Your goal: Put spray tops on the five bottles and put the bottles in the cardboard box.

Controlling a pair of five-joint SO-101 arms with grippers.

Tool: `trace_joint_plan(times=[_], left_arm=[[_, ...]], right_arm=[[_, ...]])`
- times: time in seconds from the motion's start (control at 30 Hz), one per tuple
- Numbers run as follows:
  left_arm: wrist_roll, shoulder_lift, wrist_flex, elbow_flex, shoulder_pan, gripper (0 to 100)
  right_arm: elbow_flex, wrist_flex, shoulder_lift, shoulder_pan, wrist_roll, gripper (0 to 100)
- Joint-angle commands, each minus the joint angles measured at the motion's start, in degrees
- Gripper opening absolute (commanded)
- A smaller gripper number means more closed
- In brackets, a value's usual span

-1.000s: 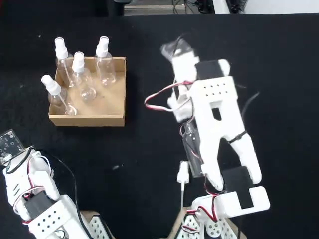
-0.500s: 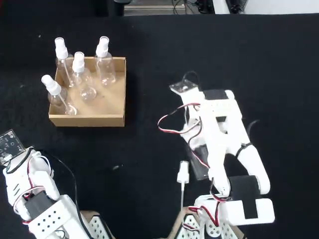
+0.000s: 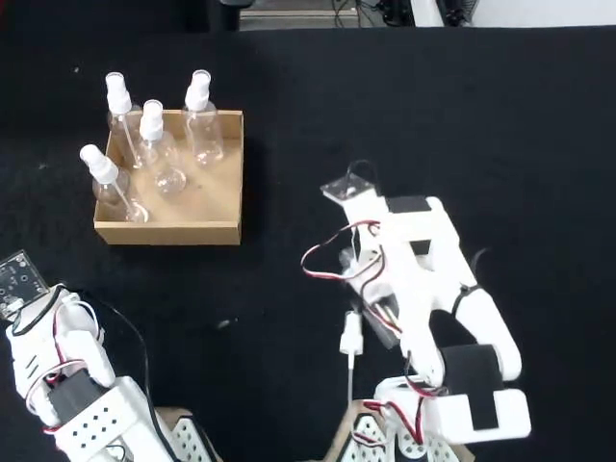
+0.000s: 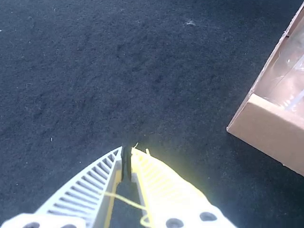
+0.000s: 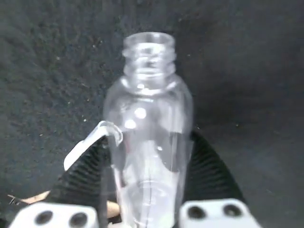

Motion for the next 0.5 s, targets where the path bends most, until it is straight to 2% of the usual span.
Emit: trace_joint_plan(times=[0.0, 0.1, 0.2, 0.3, 0.47], left_arm=[[-0.53, -0.97, 1.14, 1.19, 0.57, 3], [-0.53, -0.97, 1.23, 1.19, 0.57, 3], [-0.62, -0.97, 1.32, 1.19, 0.13, 3], [-0.62, -0.97, 2.90, 1.27, -0.04, 3], [-0.62, -0.97, 3.69, 1.27, -0.04, 3]], right_arm=[[-11.21, 7.30, -5.85, -0.97, -2.20, 1.2], [-18.95, 11.87, -8.84, -3.25, -8.79, 1.1], [-19.65, 11.34, -9.98, -10.73, -17.49, 1.5], [-15.25, 7.12, -8.57, -21.01, -26.02, 1.5], [-8.40, -2.02, -5.85, -33.23, -30.86, 1.5]])
